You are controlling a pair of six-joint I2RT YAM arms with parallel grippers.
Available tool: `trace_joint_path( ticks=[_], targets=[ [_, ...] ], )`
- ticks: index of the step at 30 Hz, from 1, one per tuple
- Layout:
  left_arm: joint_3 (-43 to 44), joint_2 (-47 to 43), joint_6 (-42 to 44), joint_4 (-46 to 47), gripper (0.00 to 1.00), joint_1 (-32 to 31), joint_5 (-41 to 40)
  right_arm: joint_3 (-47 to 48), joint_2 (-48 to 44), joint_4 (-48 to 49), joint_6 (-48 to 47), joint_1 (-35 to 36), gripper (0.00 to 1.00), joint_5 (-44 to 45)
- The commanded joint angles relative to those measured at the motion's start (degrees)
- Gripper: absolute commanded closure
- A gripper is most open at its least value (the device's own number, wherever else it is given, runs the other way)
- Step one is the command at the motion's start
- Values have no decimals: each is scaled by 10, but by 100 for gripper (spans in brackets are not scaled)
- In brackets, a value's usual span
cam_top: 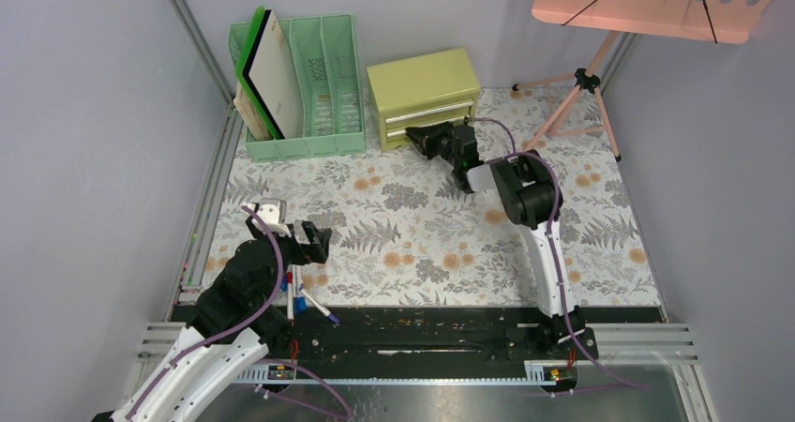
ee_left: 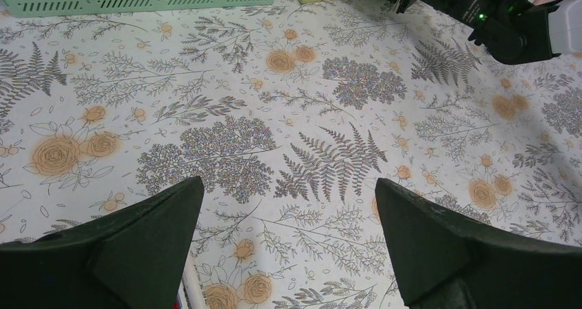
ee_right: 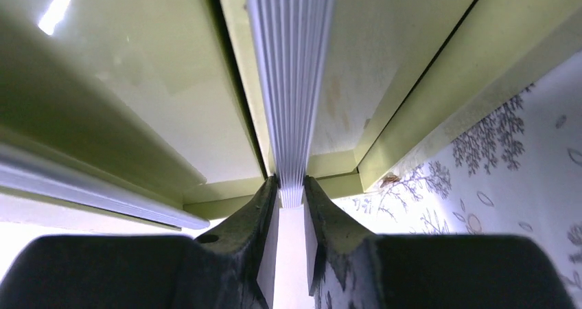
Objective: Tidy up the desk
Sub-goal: Open the drawer in the storage box.
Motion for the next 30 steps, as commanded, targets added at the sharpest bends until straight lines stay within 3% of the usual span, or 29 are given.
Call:
trace_joint_path(
  ticks=[1, 17, 30],
  targets=[
    [3, 0, 9, 27, 1, -3, -3, -47, -58, 55, -24, 14, 100, 9],
    [3, -2, 9, 27, 1, -3, -2, -231, -163, 121, -46, 30, 100, 28],
    [14, 35, 24, 35, 6, -2, 23, -293, -234, 41, -102, 29, 100, 30]
  ],
)
